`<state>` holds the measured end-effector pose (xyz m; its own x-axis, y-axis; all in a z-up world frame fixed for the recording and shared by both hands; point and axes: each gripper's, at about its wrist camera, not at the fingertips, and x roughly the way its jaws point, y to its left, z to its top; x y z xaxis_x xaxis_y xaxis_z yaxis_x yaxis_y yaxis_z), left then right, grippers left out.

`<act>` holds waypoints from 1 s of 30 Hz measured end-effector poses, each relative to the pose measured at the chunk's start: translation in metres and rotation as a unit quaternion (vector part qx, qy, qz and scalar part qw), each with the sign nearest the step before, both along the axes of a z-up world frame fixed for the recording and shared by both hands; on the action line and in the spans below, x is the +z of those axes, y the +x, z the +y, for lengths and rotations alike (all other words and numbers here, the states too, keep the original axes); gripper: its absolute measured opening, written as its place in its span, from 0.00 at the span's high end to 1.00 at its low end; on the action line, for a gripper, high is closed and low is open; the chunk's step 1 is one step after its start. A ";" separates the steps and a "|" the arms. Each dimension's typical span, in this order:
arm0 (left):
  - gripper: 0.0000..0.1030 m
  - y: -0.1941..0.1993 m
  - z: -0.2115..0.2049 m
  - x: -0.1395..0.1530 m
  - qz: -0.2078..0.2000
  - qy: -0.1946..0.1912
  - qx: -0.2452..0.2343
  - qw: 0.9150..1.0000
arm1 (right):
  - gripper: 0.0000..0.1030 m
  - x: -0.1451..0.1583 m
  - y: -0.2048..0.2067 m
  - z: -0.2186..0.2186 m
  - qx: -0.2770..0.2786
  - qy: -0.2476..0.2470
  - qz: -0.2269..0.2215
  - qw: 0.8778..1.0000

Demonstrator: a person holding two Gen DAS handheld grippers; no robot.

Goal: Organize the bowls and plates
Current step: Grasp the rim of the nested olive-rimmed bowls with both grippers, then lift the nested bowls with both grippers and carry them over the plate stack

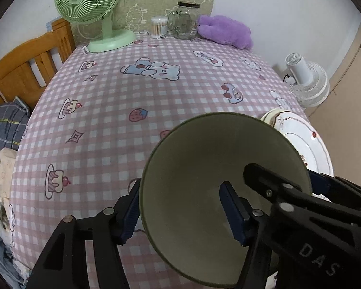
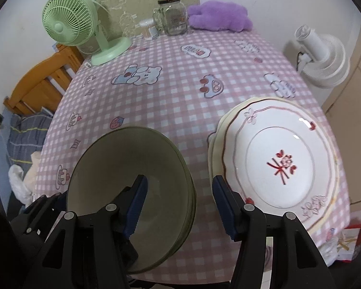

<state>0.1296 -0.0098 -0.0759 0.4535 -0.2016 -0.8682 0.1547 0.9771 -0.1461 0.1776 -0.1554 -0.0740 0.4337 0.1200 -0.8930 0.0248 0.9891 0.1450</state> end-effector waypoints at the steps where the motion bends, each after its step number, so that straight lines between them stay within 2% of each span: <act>1: 0.36 0.000 0.001 -0.001 0.002 0.000 0.004 1.000 | 0.42 -0.003 0.002 -0.001 0.002 0.006 0.004 1.000; 5: 0.36 0.003 0.000 -0.004 0.011 0.013 0.025 1.000 | 0.43 -0.011 0.009 -0.006 0.014 0.033 0.015 0.999; 11: 0.36 0.000 -0.003 -0.009 0.026 0.032 0.052 0.998 | 0.53 -0.027 0.024 -0.009 0.052 0.079 0.043 0.995; 13: 0.36 -0.001 -0.005 -0.010 0.030 0.039 0.057 0.997 | 0.61 -0.031 0.025 -0.008 0.064 0.085 0.053 0.993; 14: 0.36 -0.002 -0.005 -0.010 0.031 0.039 0.060 0.997 | 0.62 -0.033 0.026 -0.008 0.067 0.086 0.057 0.992; 18: 0.36 0.001 -0.002 -0.014 0.035 0.035 0.069 0.996 | 0.63 -0.038 0.028 -0.011 0.079 0.098 0.061 0.990; 27: 0.38 0.004 0.001 -0.016 0.021 0.003 0.052 0.998 | 0.63 -0.039 0.031 -0.014 0.077 0.111 0.063 0.989; 30: 0.46 0.005 0.000 -0.017 0.018 -0.012 0.039 0.999 | 0.63 -0.039 0.030 -0.015 0.072 0.111 0.061 0.989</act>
<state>0.1341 -0.0094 -0.0925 0.4379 -0.1885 -0.8790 0.0734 0.9820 -0.1740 0.2077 -0.1701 -0.1126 0.2882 0.3708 -0.8829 -0.0824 0.9282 0.3629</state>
